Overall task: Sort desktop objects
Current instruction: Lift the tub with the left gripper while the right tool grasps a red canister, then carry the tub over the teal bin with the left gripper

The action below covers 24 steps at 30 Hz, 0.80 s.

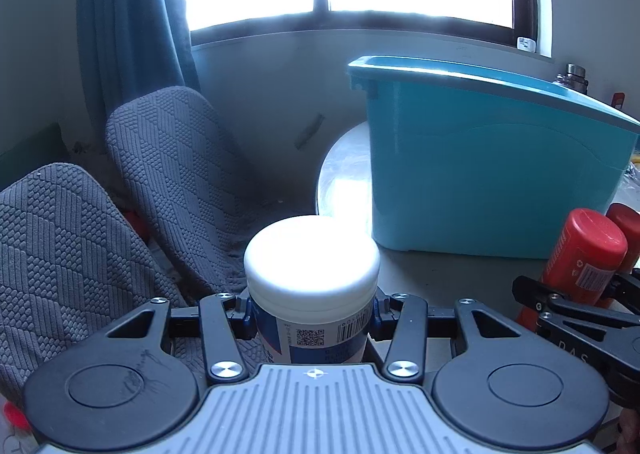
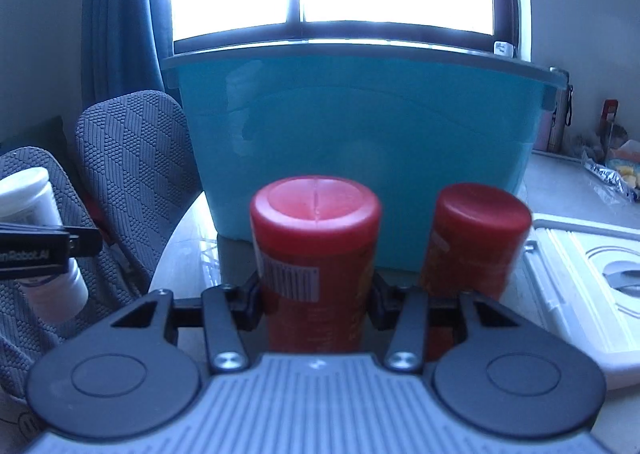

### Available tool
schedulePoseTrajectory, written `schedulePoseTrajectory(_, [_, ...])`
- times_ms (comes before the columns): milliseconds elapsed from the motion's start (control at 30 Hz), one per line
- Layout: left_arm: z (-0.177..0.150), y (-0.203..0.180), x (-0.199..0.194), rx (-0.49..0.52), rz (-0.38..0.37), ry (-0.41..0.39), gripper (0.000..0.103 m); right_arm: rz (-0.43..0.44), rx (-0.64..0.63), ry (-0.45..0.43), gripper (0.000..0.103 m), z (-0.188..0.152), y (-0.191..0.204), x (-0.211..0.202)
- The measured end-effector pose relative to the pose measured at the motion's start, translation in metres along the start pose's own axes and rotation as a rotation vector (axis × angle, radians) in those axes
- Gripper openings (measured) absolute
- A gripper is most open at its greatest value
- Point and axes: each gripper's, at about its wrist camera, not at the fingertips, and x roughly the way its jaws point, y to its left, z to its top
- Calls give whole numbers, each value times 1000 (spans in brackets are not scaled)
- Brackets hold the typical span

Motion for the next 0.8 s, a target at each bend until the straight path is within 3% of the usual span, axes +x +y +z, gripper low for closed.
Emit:
schedulePoseTrajectory(500, [-11,-6,-51,14,-46,-25,48,-33,-13,-22,49,0,4,-53])
schedulePoseTrajectory(800, [1,-10,-89,42,-113,-79,48,-80,-3,-68,49,22,7,-96])
